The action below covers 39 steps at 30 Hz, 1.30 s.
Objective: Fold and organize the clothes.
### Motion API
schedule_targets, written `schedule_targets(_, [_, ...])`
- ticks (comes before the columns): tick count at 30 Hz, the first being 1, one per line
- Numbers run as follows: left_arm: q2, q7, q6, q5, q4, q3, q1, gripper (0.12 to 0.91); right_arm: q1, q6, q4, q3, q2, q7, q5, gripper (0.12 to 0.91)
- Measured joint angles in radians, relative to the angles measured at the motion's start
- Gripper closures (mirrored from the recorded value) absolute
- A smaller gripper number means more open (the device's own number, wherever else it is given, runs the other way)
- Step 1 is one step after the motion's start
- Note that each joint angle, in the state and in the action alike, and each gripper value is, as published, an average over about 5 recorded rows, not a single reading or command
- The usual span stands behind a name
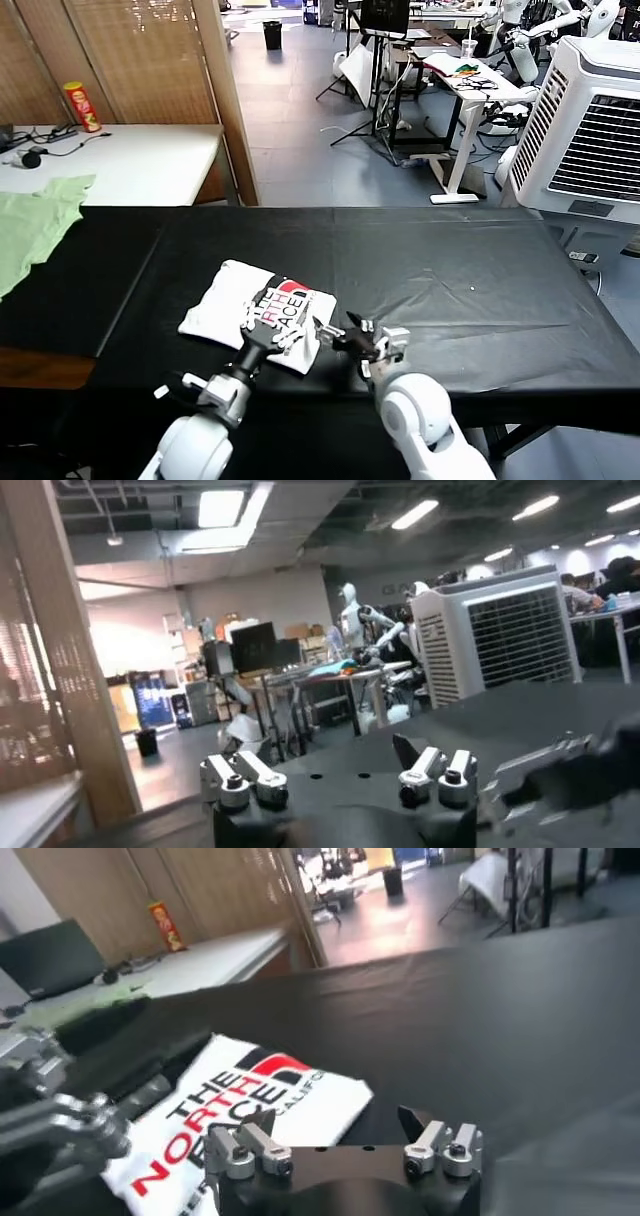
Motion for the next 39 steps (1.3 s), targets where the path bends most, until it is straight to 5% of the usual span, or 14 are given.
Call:
schedule_targets(13, [-0.004,-0.011,-0.024,0.004,-0.033,-0.083,0.081,0.232,0.017,0.054,-0.104,0.023,0.084,0.033,0.111,0.288])
schedule_targets(16, [-0.010,-0.012,-0.031,0.007,-0.035,-0.098,0.099,0.232,0.024,0.058,-0.119,0.031,0.093,0.034,0.135,0.369])
schedule_targets(23, [-0.024,-0.011,-0.051,0.016,-0.042,-0.127,0.137,0.232,0.045,0.059,-0.152,0.042,0.094,0.031,0.140,0.725])
schedule_targets(27, [-0.030,-0.010,-0.057,0.016,-0.051,-0.143,0.158,0.232,0.078,0.057,-0.176,0.054,0.075,0.013,0.092,0.824])
schedule_targets(35, [-0.035,-0.030,-0.057,-0.016,-0.062,-0.173,0.193,0.232,0.231,0.041,-0.275,0.049,-0.001,-0.107,-0.087,0.826])
schedule_targets(39, [-0.041,-0.051,-0.054,-0.052,-0.063,-0.189,0.212,0.232,0.259,0.047,-0.273,0.043,-0.041,-0.146,-0.170,0.681])
